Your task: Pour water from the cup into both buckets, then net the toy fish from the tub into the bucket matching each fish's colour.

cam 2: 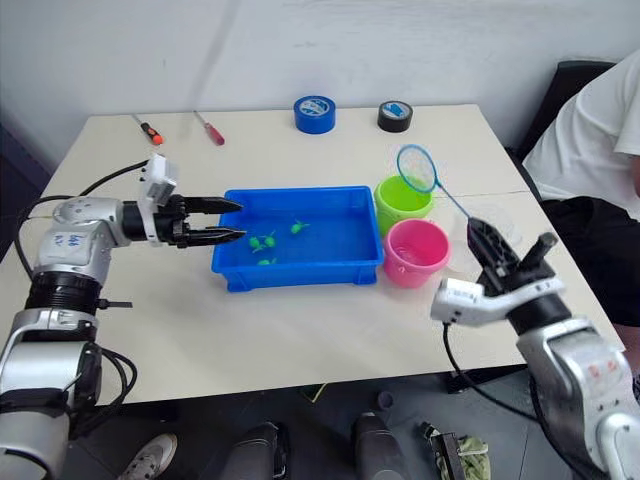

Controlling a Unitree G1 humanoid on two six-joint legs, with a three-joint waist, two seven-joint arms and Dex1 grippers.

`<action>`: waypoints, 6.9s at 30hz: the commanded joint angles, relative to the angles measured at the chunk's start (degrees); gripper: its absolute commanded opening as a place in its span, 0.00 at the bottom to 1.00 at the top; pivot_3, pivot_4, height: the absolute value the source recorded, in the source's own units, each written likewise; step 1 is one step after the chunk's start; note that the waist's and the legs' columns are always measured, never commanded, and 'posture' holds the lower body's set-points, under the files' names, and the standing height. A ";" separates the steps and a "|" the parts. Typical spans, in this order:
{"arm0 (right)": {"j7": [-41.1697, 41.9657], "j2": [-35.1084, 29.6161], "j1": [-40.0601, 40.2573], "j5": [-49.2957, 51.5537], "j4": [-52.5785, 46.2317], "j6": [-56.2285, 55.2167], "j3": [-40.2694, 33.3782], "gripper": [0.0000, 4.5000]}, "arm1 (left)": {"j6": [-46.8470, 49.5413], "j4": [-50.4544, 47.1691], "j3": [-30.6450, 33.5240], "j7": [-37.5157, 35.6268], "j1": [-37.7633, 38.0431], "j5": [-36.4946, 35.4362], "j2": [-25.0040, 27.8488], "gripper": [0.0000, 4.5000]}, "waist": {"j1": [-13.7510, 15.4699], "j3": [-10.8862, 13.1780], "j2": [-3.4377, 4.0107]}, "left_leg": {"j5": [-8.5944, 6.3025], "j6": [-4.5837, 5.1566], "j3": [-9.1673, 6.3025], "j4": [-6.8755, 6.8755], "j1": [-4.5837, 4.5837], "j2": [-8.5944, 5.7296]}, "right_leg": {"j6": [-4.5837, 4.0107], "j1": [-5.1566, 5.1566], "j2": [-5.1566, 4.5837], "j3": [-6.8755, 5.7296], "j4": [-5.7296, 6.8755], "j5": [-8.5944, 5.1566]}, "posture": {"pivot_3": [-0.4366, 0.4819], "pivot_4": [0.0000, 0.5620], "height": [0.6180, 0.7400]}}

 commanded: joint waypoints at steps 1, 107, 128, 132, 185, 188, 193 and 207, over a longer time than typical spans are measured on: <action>11.70 4.06 -9.80 11.54 -0.03 13.28 4.67 0.00 | 1.00 -2.42 3.22 1.98 1.28 -1.30 2.23 0.77 | -0.04 0.00 0.01 | 0.02 0.00 -0.03 -0.02 -0.01 -0.01 | 0.02 0.01 0.00 -0.01 0.02 0.02 | 0.48 0.27 0.95; 2.72 -19.98 -28.01 32.07 29.54 20.02 18.90 0.00 | 3.22 -10.96 2.24 4.80 4.86 -3.84 3.48 0.77 | -0.99 0.01 0.03 | -0.04 0.12 0.05 -0.09 -1.06 -0.06 | -0.12 -1.05 -0.16 -0.05 -0.10 -0.07 | 0.48 0.27 0.95; -3.50 -23.13 -24.44 5.23 31.13 -2.34 20.20 0.00 | 2.84 -10.45 2.06 4.59 4.68 -3.47 2.01 0.77 | -0.89 0.01 0.03 | 0.00 0.06 0.05 -0.01 -1.03 -0.06 | -0.12 -1.05 -0.16 -0.05 0.02 -0.07 | 0.48 0.27 0.95; -1.57 -20.87 -24.65 8.96 29.20 -0.81 17.43 0.00 | 3.04 -11.07 2.39 4.51 5.46 -3.64 2.53 0.77 | -0.95 0.01 0.03 | 0.01 0.04 0.05 0.00 -1.02 -0.05 | -0.12 -1.05 -0.15 -0.05 0.04 -0.07 | 0.48 0.27 0.95; 34.03 20.21 -48.65 41.11 40.85 27.64 32.70 0.00 | 13.66 -33.32 14.67 10.12 30.47 -10.78 14.41 0.77 | -1.56 -0.01 0.00 | 0.14 -0.11 0.00 0.05 -1.02 0.15 | -0.25 -1.32 -0.07 -0.11 0.72 -0.13 | 0.48 0.27 0.95; 35.31 17.71 -49.21 43.86 40.00 31.25 29.48 0.00 | 13.50 -32.48 13.95 9.91 29.10 -10.66 14.23 0.77 | -1.49 -0.01 -0.01 | 0.14 -0.11 0.01 0.06 -1.03 0.10 | -0.25 -1.32 -0.12 -0.11 0.70 -0.13 | 0.48 0.27 0.95; 35.16 14.60 -49.36 46.97 38.80 35.47 26.35 0.00 | 13.30 -31.36 12.65 9.55 27.07 -10.25 13.57 0.77 | -1.58 -0.01 -0.01 | 0.14 -0.11 0.00 0.03 -1.02 0.12 | -0.25 -1.33 -0.05 -0.11 0.70 -0.13 | 0.48 0.27 0.95; 31.36 7.91 -46.57 51.16 35.00 42.28 23.58 0.00 | 11.30 -26.01 8.14 7.47 20.25 -8.93 11.71 0.77 | -1.53 -0.01 -0.01 | 0.14 -0.11 0.02 0.02 -1.05 0.09 | -0.25 -1.38 -0.04 -0.07 0.69 -0.13 | 0.48 0.27 0.95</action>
